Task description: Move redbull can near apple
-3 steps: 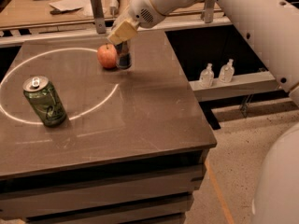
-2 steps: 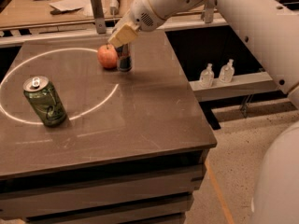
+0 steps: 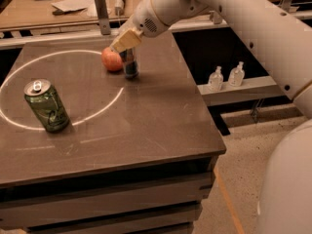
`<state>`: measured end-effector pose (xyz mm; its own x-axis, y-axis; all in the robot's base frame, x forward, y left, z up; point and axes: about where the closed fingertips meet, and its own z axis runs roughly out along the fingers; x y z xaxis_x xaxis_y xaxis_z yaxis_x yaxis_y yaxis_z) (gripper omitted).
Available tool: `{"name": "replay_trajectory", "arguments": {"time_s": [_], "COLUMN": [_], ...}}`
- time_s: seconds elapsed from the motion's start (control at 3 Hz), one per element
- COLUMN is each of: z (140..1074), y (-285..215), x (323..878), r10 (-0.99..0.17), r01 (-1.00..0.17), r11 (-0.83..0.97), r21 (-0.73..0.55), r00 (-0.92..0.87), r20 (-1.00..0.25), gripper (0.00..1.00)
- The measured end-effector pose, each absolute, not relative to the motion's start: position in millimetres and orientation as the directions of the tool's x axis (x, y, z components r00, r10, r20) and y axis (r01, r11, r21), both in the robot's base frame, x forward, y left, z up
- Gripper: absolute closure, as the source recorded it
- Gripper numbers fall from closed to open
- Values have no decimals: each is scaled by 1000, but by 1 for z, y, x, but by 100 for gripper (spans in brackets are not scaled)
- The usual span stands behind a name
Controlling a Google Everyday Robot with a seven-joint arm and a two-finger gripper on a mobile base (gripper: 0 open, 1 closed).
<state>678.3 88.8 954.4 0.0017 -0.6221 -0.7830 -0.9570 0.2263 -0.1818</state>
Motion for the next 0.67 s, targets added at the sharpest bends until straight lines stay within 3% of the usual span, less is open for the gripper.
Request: {"name": "replay_trajectory", "arguments": {"time_s": [0.33, 0.67], "z": [958, 963], "y": [92, 88], "x": [684, 688], "r10": [-632, -639], "r01": [-956, -952], "r11": [223, 232], "r21": [-193, -201], "r00": [9, 6], "r20": [-775, -769], "gripper": [0, 0]}}
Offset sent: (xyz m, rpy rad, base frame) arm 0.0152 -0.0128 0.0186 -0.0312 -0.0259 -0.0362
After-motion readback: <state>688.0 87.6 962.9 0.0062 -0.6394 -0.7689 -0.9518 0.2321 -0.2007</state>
